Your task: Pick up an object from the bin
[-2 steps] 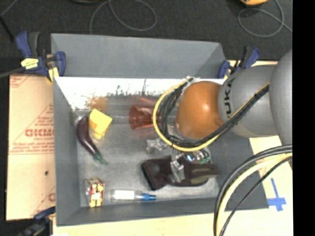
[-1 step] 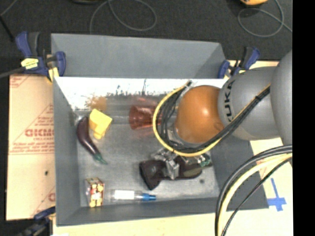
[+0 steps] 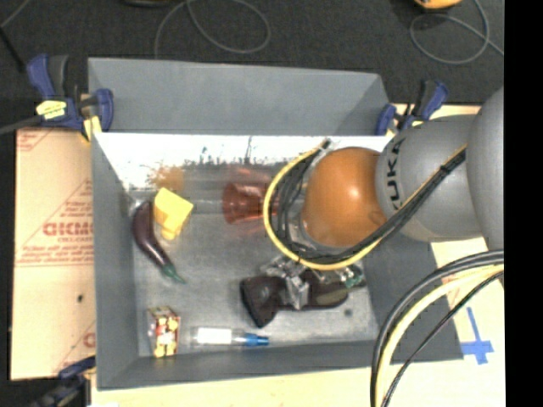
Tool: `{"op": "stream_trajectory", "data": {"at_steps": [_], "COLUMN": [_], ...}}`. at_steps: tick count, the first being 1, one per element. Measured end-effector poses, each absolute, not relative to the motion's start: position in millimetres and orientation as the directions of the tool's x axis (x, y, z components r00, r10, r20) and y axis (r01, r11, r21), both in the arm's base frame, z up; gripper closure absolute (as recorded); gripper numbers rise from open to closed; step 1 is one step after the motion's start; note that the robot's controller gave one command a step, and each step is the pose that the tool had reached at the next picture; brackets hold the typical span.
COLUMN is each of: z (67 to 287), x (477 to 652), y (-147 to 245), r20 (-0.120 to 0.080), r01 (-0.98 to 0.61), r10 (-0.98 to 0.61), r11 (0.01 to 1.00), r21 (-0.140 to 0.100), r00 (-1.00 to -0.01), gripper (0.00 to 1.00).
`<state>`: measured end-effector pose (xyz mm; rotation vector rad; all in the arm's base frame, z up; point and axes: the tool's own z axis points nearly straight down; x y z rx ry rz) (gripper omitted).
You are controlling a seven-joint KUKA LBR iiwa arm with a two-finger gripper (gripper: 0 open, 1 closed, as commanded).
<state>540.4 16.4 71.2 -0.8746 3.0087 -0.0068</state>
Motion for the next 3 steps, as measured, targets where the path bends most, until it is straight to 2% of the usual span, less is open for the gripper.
{"op": "stream_trajectory", "data": {"at_steps": [1, 3], "z": [76, 105], "x": [539.1, 540.2], "y": [16, 16], "r20": [-0.005, -0.009], "r01": [-0.536, -0.534], "r10": [-0.536, -0.534], "r11": [0.844, 0.845], "r21": [-0.005, -0.007], "r00": [-0.844, -0.845], "gripper": [1.00, 1.00]}}
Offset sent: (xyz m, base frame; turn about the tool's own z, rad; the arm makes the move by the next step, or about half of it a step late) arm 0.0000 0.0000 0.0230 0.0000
